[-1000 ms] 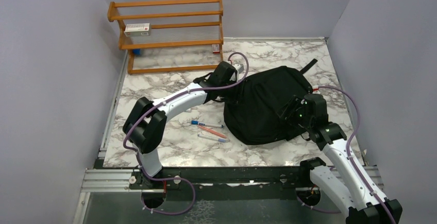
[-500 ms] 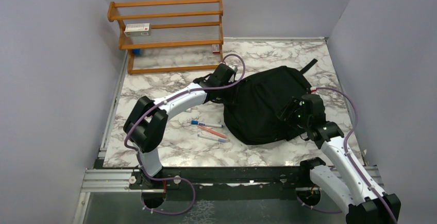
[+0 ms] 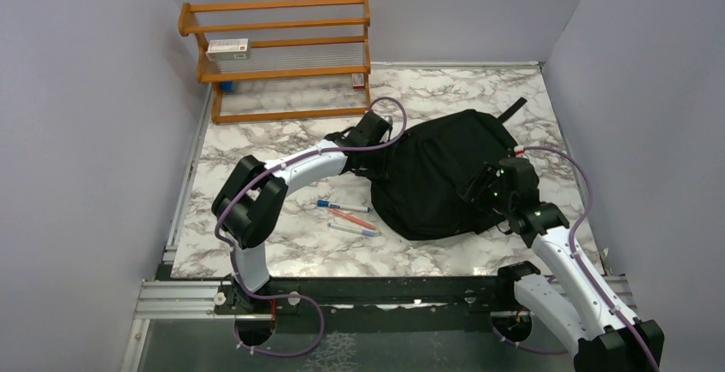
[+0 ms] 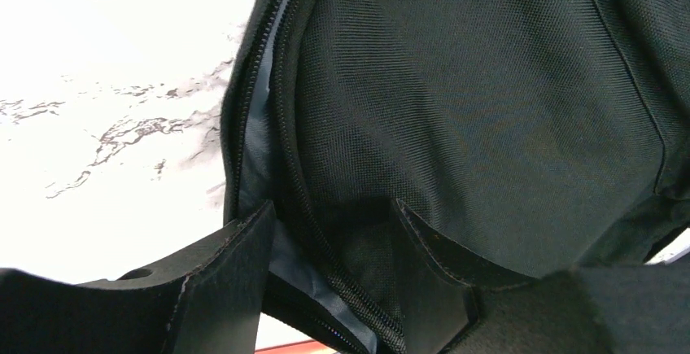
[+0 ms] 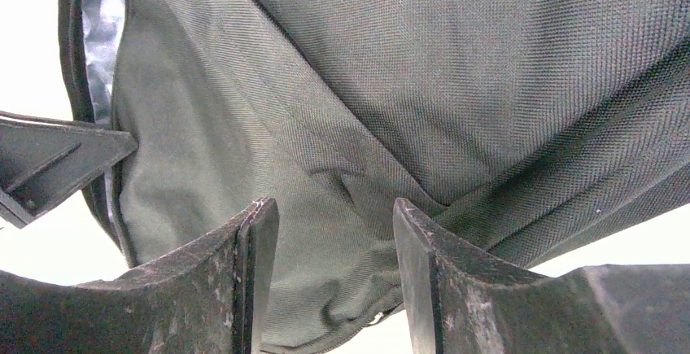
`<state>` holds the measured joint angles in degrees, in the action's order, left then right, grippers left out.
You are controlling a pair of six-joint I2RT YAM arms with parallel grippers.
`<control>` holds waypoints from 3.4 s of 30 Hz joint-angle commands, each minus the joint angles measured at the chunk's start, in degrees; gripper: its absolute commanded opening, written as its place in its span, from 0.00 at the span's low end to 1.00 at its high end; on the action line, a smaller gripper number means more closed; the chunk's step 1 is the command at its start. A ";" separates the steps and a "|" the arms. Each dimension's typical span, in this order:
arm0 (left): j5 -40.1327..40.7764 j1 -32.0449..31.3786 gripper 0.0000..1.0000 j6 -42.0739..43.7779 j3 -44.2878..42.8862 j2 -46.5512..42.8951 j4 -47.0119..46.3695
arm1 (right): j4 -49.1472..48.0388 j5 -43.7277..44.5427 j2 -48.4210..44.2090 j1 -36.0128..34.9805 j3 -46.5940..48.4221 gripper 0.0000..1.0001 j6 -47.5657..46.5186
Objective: Pack the student bag
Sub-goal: Zip the student bag at the center of the board.
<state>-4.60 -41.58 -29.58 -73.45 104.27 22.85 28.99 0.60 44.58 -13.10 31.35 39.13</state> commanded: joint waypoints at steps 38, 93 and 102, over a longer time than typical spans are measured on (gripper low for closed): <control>0.44 3.41 0.00 14.70 -11.23 5.22 -10.43 | -1.10 7.05 1.90 0.16 -4.02 0.60 4.73; -18.72 -10.12 0.46 10.85 19.19 -18.52 -26.03 | -5.90 -21.29 -0.75 0.18 -15.36 0.54 29.75; -24.29 -11.80 0.31 12.31 18.20 -14.92 -27.16 | -7.89 -18.93 -0.57 0.18 -17.90 0.49 31.39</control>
<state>-24.38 -52.03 -18.79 -54.59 87.15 -2.35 22.94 -20.60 43.72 -13.10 14.26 69.49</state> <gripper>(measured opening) 0.340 0.492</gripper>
